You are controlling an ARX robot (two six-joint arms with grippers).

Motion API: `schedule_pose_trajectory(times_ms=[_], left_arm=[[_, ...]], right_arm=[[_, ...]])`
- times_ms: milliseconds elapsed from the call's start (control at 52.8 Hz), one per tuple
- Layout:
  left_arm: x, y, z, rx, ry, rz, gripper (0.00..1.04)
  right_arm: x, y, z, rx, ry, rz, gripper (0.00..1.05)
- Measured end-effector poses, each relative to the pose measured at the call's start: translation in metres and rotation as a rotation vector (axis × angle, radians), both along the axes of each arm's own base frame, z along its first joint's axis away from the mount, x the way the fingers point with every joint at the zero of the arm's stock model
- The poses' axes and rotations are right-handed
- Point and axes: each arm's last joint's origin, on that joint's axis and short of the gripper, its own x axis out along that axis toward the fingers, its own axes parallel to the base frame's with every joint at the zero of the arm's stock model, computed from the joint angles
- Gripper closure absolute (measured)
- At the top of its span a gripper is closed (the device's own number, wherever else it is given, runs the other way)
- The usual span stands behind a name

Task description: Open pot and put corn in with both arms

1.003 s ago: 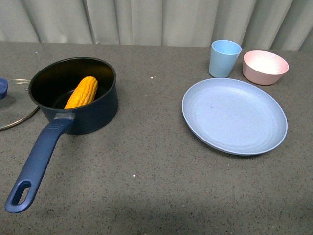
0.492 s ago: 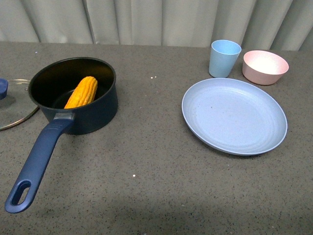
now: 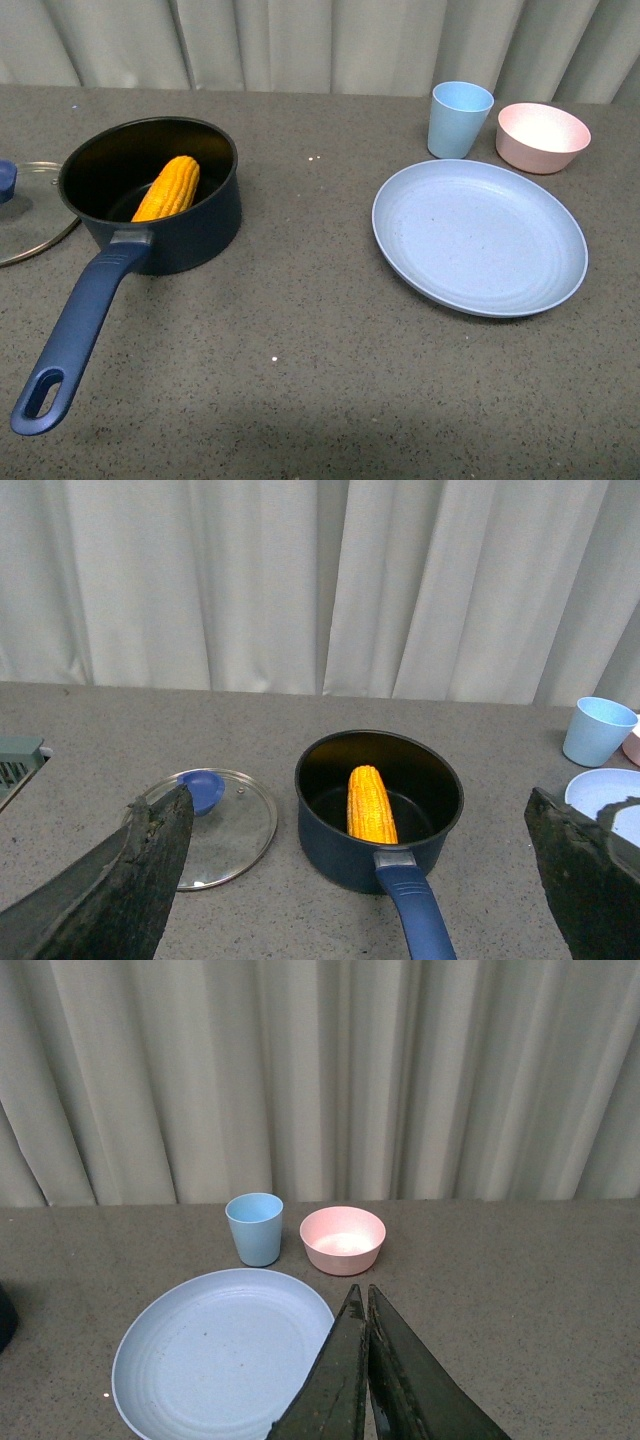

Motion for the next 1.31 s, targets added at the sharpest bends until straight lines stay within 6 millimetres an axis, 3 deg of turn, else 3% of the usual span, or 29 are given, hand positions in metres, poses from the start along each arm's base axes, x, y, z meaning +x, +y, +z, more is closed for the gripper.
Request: schedule_pose_trajectory(times_ms=[435,1041,1306], left_arm=[[0.000,0.000,0.000,0.000,0.000,0.000,0.06],[0.000,0.000,0.000,0.000,0.000,0.000,0.06],[0.000,0.000,0.000,0.000,0.000,0.000,0.06]], right_arm=[[-0.011,0.000,-0.003,0.000,0.008,0.003,1.04],[-0.012,0.000,-0.003,0.000,0.006,0.003,0.07],[-0.012,0.000,-0.003,-0.001,0.006,0.003,0.09]])
